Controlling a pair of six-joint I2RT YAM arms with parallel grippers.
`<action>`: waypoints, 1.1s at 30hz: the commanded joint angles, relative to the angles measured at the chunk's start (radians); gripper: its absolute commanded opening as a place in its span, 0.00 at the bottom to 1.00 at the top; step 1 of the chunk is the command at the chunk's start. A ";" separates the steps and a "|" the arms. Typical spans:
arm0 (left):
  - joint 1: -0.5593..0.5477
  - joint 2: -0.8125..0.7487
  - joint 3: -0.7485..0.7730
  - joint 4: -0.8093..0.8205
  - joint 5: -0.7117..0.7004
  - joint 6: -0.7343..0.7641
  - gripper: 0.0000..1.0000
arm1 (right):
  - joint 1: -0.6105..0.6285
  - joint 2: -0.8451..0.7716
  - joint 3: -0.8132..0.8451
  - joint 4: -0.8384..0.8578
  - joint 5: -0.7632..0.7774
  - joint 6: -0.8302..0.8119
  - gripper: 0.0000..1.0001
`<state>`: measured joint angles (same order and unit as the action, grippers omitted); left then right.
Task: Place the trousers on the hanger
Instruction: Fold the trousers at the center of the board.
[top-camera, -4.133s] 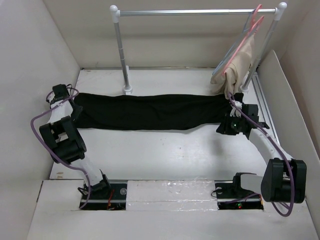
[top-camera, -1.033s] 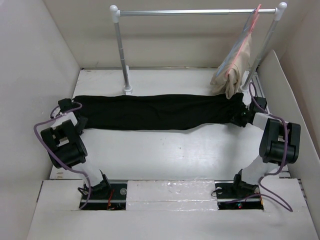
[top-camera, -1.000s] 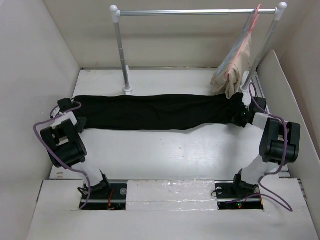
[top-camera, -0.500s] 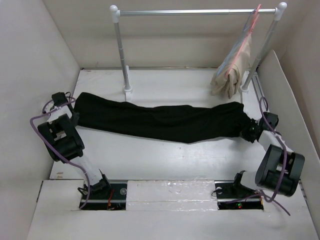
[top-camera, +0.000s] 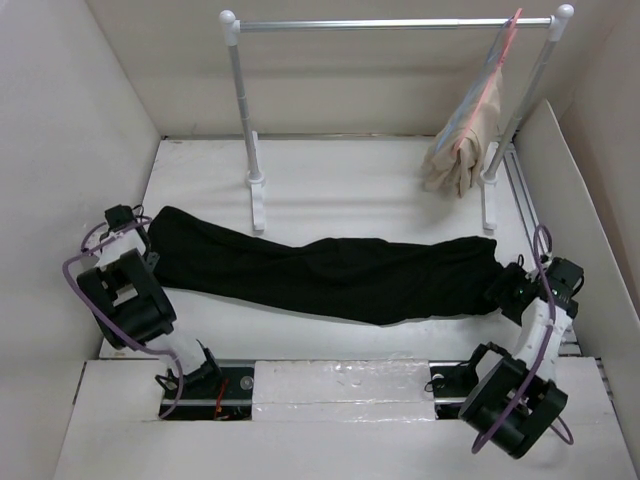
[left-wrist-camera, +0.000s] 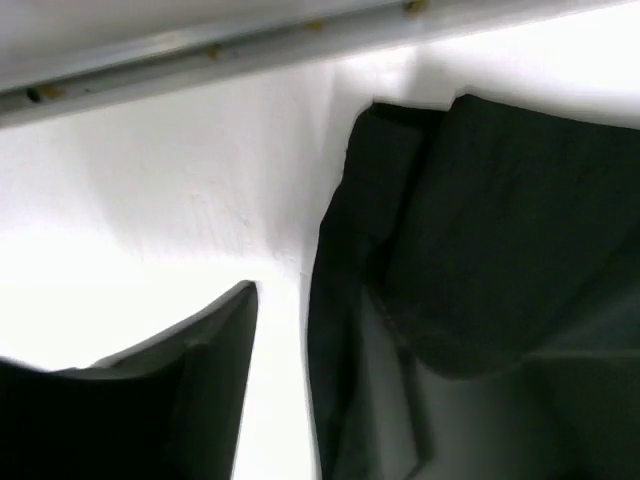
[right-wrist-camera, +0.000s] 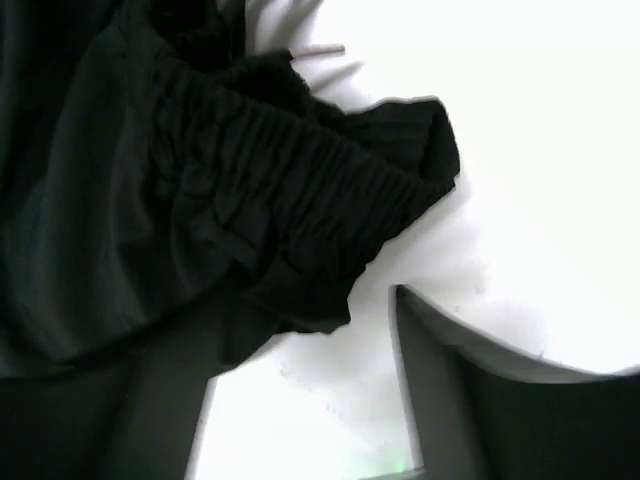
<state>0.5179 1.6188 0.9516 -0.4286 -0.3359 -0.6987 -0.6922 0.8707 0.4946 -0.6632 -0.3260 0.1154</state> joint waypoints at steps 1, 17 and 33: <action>0.011 -0.105 0.030 -0.051 -0.045 -0.024 0.46 | 0.034 0.017 0.087 -0.062 -0.010 -0.071 0.79; -0.369 -0.307 0.043 0.080 0.118 -0.001 0.60 | 0.148 0.172 0.364 -0.007 -0.048 -0.059 0.83; -0.306 0.153 0.197 0.186 0.258 0.025 0.62 | 0.309 0.609 0.521 0.175 0.154 -0.154 0.93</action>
<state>0.2020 1.7660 1.0973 -0.2707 -0.0875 -0.6685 -0.4007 1.4395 0.9657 -0.5236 -0.2165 0.0189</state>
